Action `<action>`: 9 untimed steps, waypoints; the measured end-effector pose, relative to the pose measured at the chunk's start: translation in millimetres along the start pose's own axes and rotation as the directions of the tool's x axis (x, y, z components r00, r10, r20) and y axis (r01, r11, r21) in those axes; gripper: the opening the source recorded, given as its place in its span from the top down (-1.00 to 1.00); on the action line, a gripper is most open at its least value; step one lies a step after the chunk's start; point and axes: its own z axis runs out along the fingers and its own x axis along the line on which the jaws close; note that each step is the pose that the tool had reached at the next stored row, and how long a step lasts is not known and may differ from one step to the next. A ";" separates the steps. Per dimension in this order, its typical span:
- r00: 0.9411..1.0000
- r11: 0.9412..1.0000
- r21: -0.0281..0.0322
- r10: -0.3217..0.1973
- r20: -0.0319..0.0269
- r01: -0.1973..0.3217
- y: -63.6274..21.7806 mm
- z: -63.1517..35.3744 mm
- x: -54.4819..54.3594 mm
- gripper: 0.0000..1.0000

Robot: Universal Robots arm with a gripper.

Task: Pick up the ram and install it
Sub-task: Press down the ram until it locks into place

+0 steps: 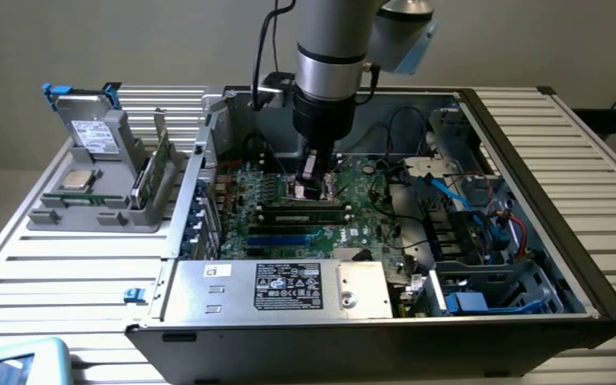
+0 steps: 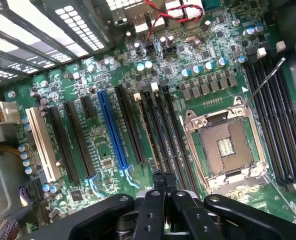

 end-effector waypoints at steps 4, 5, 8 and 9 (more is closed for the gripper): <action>0.999 0.999 -0.002 0.048 0.002 -0.048 0.0 0.0 0.0 0.78; 0.998 0.998 -0.003 0.061 0.003 -0.061 0.0 0.0 0.0 0.78; 0.994 0.994 -0.005 0.107 0.004 -0.107 0.0 0.0 0.0 0.78; 0.993 0.993 -0.006 0.122 0.005 -0.122 0.0 0.0 0.0 0.78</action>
